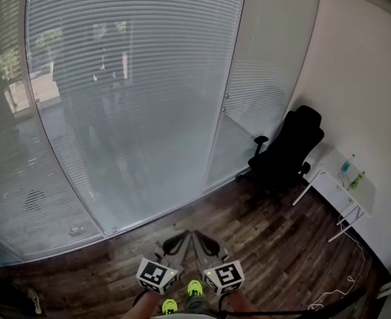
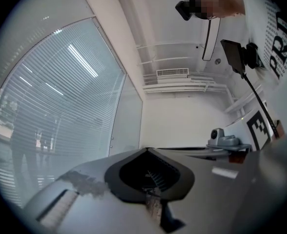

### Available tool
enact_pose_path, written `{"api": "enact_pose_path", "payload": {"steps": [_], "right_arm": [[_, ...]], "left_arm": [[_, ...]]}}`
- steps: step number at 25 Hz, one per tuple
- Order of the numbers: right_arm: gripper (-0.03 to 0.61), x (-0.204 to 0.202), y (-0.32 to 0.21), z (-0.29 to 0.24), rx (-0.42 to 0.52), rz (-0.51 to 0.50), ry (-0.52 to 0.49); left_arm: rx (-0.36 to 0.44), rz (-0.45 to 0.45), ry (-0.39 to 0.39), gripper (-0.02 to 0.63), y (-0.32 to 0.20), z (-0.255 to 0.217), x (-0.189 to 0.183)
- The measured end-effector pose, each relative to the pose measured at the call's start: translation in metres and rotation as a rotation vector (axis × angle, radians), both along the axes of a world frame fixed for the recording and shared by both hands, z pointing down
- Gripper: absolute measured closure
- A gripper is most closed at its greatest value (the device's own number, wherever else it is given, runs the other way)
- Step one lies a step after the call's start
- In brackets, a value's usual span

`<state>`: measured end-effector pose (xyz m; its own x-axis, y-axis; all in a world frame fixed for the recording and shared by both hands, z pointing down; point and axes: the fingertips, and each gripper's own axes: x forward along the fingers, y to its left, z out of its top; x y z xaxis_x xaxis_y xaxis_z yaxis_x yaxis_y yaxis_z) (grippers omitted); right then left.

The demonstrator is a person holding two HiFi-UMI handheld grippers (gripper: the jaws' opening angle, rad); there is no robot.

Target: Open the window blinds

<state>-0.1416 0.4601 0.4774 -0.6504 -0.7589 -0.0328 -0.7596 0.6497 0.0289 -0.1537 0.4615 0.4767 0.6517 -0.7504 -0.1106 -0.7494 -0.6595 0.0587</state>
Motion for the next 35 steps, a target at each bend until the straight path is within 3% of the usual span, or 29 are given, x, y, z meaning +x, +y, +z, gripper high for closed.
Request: {"api": "enact_pose_path", "payload": {"steps": [10,16,27,35], "right_arm": [[0.571,0.056,-0.095,-0.006,-0.009,-0.037,0.015],[0.571,0.104,-0.151,-0.016,0.015,-0.049,0.004],[0.571,0.144,-0.201,-0.016,0.015,-0.027,-0.016],[0.571,0.141,-0.249,-0.01,0.022,-0.022,-0.027]], "left_arm": [[-0.031,-0.03,0.009,0.621,-0.09,0.001,0.057],[-0.008,-0.037,-0.009,0.621,-0.147,-0.011,0.105],[0.017,-0.016,-0.077,0.621,-0.201,-0.013,0.145],[0.026,-0.004,-0.09,0.621,-0.248,-0.007,0.141]]}}
